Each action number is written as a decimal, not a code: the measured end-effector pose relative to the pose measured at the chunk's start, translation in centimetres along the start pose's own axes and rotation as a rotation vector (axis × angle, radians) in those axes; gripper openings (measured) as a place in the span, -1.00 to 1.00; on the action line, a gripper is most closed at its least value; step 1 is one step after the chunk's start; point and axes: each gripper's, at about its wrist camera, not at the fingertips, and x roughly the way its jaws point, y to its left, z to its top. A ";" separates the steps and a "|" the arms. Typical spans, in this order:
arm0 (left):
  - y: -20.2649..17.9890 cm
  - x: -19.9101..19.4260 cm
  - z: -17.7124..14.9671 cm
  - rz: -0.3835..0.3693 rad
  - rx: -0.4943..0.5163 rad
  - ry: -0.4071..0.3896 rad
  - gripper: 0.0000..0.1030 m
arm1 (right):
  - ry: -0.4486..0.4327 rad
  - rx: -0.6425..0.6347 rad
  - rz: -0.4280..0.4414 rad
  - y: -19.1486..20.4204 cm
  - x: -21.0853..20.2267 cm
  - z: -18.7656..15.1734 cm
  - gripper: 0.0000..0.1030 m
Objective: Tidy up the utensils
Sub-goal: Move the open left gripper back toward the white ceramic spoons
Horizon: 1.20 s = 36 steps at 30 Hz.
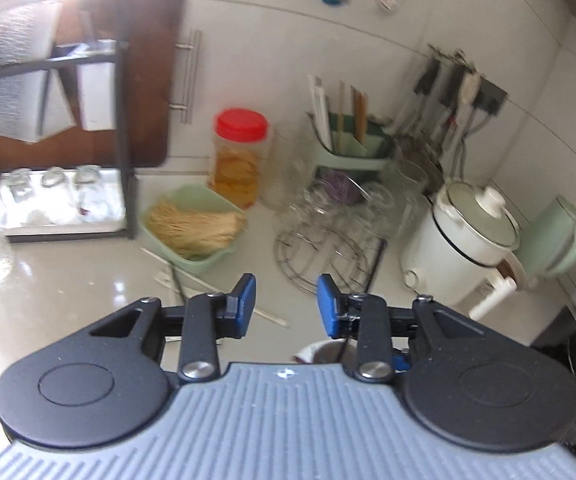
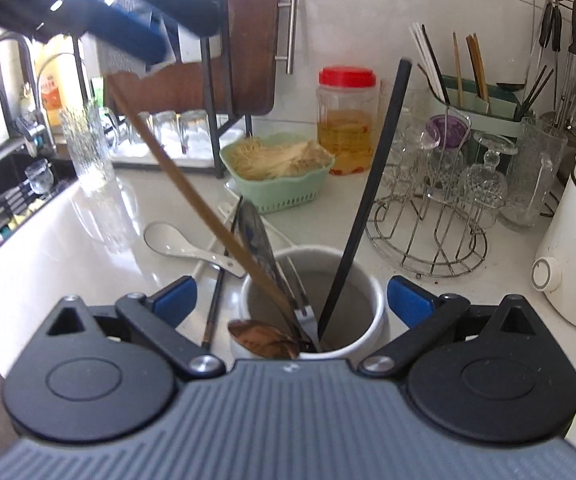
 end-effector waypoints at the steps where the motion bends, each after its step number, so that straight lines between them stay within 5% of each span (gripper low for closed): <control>1: 0.4 -0.4 0.0 0.007 -0.010 -0.007 -0.24 | 0.002 0.010 0.002 -0.1 0.0 0.1 1.00; 9: 4.5 -2.0 -1.4 0.072 -0.108 -0.018 -0.24 | 0.016 0.031 0.025 -0.2 -0.1 -0.1 1.00; 19: 9.8 -0.6 -3.6 0.097 -0.172 0.034 -0.24 | 0.051 0.027 -0.056 0.4 1.1 -0.8 0.97; 24: 12.3 1.9 -4.0 0.087 -0.107 0.095 -0.24 | 0.069 0.016 -0.103 0.7 1.9 -1.1 0.76; 36: 14.1 11.0 -4.9 -0.020 0.045 0.278 -0.24 | 0.077 0.061 -0.159 1.0 2.2 -1.0 0.75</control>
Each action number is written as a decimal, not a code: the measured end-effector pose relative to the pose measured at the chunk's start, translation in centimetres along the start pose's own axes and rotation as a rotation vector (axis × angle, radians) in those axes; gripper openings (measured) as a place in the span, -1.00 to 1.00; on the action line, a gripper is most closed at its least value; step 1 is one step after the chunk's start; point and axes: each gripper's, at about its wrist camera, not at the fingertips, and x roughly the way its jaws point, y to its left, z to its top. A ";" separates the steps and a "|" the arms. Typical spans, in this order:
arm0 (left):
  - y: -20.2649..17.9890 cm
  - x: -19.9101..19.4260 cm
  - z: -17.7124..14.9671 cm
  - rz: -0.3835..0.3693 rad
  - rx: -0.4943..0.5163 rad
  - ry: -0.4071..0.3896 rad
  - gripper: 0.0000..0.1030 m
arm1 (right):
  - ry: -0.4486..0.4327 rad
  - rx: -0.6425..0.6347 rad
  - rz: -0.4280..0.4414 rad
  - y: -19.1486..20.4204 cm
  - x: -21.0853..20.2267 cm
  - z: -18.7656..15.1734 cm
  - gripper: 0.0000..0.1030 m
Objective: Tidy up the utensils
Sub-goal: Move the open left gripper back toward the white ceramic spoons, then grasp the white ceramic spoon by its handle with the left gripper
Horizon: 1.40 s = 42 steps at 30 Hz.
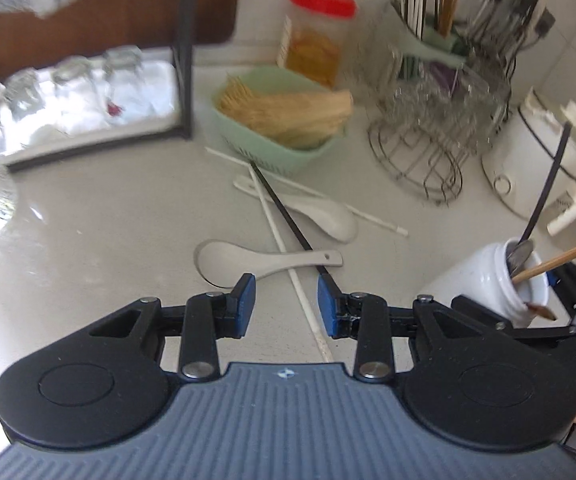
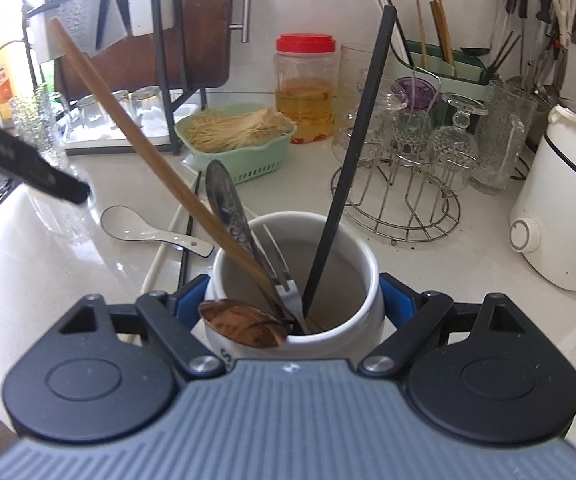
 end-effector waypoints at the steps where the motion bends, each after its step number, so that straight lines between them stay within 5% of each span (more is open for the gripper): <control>1: 0.0 0.7 0.0 -0.004 -0.002 0.005 -0.24 | 0.003 0.005 -0.006 0.1 0.0 0.1 0.75; 7: -0.3 4.5 0.7 -0.015 0.099 0.062 -0.24 | 0.018 0.015 -0.026 0.2 0.2 0.2 0.75; 13: -2.1 7.2 2.0 -0.055 0.357 0.104 -0.24 | 0.026 0.022 -0.040 0.3 0.3 0.4 0.75; 23: -3.4 10.4 3.4 -0.159 0.626 0.177 -0.26 | 0.044 0.053 -0.074 0.7 0.4 0.6 0.75; 31: -3.5 11.9 3.9 -0.222 0.779 0.262 -0.27 | 0.031 0.069 -0.129 1.4 0.6 0.3 0.75; 35: -3.9 12.3 3.7 -0.224 0.860 0.276 -0.44 | 0.029 0.074 -0.137 1.5 0.6 0.3 0.75; 42: -3.5 12.3 3.7 -0.212 0.851 0.267 -0.69 | 0.027 0.081 -0.158 1.8 0.8 0.3 0.76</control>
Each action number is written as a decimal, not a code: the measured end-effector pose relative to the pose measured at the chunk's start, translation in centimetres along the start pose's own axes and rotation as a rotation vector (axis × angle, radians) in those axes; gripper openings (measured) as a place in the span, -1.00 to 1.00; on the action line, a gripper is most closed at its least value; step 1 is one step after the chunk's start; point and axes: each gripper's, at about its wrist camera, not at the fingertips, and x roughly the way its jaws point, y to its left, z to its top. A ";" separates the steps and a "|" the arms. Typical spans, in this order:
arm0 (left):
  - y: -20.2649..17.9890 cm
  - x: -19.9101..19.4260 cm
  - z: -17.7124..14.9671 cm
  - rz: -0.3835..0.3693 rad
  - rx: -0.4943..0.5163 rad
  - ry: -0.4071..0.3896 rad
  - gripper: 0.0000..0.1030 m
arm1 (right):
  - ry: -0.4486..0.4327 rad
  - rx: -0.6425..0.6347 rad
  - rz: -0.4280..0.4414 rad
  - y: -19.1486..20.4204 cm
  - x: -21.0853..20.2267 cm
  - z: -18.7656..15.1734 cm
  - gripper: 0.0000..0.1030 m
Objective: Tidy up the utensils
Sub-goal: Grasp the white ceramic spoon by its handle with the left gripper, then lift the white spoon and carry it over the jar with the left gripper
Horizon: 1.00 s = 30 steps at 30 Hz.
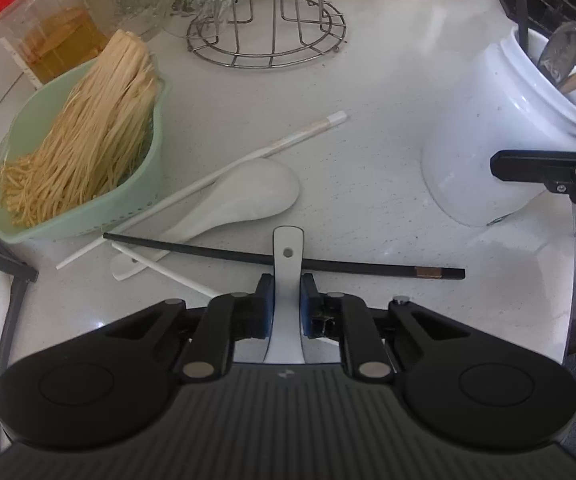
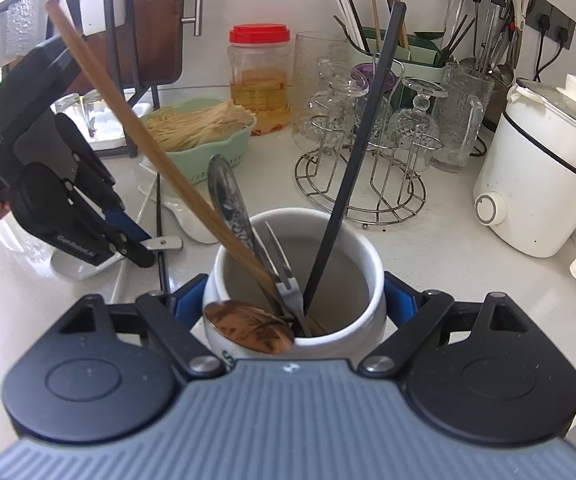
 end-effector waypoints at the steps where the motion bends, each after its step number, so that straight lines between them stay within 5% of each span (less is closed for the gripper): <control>1: 0.0 -0.1 -0.1 0.005 -0.004 -0.006 -0.69 | 0.000 0.001 -0.002 0.0 0.0 0.0 0.76; 22: -1.9 -5.7 -1.9 0.096 -0.323 -0.198 -0.69 | -0.009 -0.034 0.016 0.1 -0.1 -0.2 0.76; 30: -5.0 -8.1 -3.5 0.162 -0.541 -0.279 -0.70 | -0.034 -0.067 0.056 -0.1 -0.3 -0.5 0.76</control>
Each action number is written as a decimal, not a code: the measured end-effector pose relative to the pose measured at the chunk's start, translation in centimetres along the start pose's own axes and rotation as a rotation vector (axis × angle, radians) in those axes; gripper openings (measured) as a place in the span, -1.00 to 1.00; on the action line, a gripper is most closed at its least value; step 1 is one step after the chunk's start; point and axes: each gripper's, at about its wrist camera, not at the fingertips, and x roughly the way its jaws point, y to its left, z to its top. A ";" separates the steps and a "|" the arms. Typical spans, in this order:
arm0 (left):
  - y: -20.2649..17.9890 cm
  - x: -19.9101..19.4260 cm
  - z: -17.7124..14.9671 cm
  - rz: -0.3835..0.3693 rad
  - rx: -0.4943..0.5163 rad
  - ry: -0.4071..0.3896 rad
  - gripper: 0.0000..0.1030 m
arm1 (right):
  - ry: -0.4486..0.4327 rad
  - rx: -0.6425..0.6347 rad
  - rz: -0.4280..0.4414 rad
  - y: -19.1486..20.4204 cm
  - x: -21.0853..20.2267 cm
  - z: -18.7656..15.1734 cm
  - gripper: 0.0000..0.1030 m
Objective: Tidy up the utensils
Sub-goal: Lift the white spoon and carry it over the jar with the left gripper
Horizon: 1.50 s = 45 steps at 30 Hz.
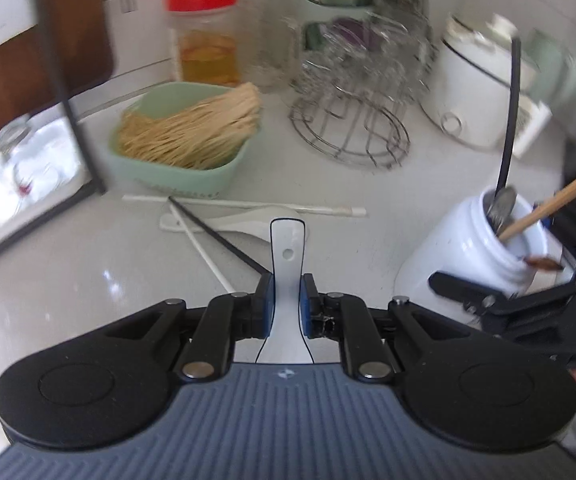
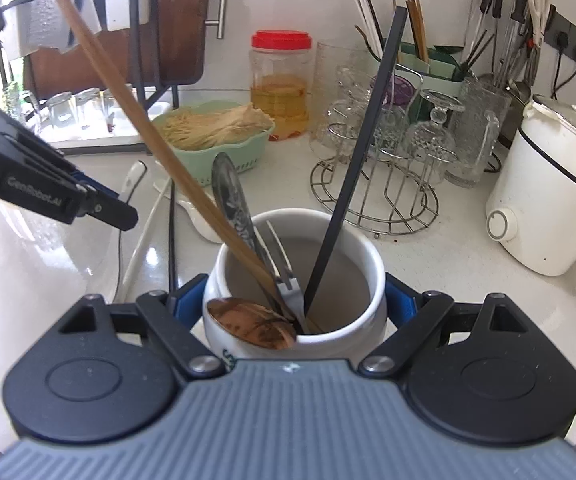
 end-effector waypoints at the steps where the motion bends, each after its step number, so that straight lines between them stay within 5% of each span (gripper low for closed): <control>1: -0.2 -0.4 -0.2 0.005 -0.024 -0.009 -0.69 | -0.002 -0.002 0.003 0.0 -0.1 0.0 0.76; 15: -2.2 -3.7 -1.3 0.081 -0.147 -0.070 -0.70 | -0.053 -0.033 0.036 -0.4 -0.2 -0.6 0.76; 27: -3.4 -9.8 2.8 0.086 -0.142 -0.216 -0.70 | -0.069 -0.027 0.040 -0.5 -0.4 -0.9 0.76; 37: -6.9 -14.6 7.8 0.013 -0.081 -0.378 -0.70 | -0.071 -0.024 0.044 -0.6 -0.4 -0.8 0.76; 45: -10.8 -13.9 9.2 -0.049 -0.004 -0.384 -0.70 | -0.069 -0.030 0.050 -0.7 -0.4 -0.8 0.76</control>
